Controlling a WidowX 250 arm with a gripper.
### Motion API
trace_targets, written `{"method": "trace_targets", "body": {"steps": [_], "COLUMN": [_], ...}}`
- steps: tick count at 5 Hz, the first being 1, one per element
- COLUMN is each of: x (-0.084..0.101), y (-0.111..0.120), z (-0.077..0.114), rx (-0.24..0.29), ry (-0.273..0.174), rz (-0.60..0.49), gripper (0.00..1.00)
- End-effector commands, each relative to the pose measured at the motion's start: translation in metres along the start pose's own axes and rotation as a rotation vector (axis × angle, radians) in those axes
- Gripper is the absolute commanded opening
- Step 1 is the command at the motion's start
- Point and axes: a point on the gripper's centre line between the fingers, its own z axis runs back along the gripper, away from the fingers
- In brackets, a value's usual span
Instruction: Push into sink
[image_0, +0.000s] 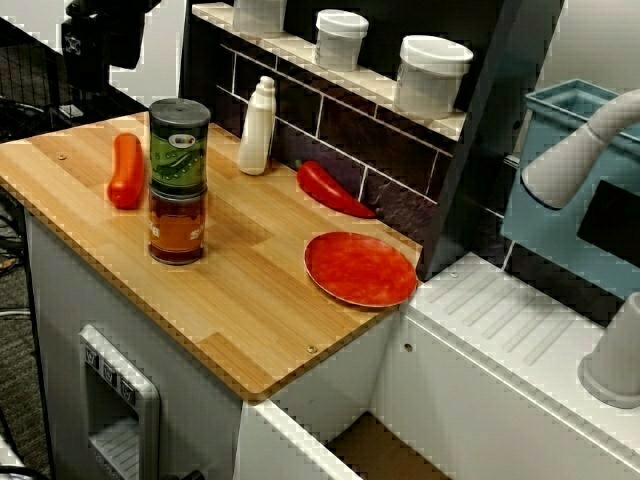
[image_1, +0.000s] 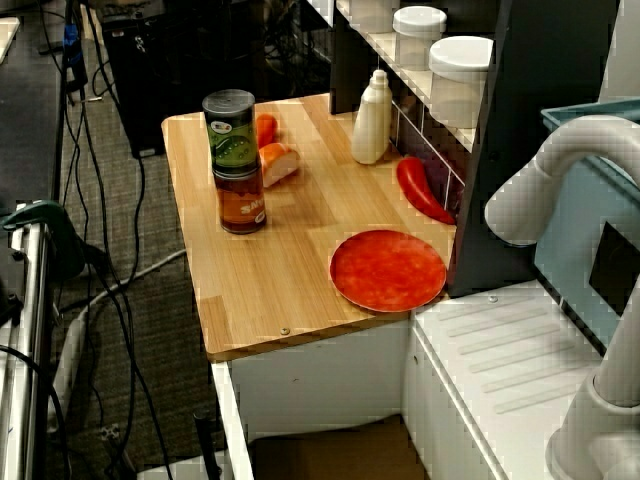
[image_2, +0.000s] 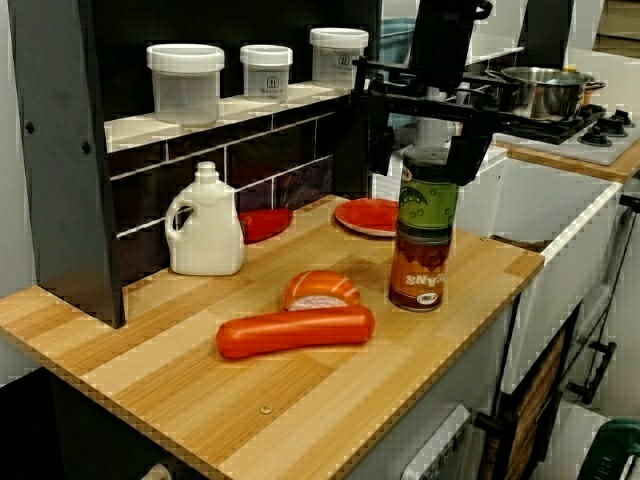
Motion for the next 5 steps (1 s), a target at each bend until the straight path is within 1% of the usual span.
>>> {"method": "trace_targets", "body": {"steps": [1, 2, 3, 4, 5], "x": [0.008, 0.009, 0.01, 0.012, 0.014], "y": [-0.009, -0.009, -0.002, 0.008, 0.017], "z": [-0.007, -0.016, -0.027, -0.042, -0.058], "rx": [0.03, 0.022, 0.026, 0.026, 0.025], "ry": [0.014, 0.024, 0.036, 0.063, 0.078], "rz": [-0.011, 0.004, 0.024, 0.038, 0.063], "gripper": [1.0, 1.0, 1.0, 1.0, 1.0]}}
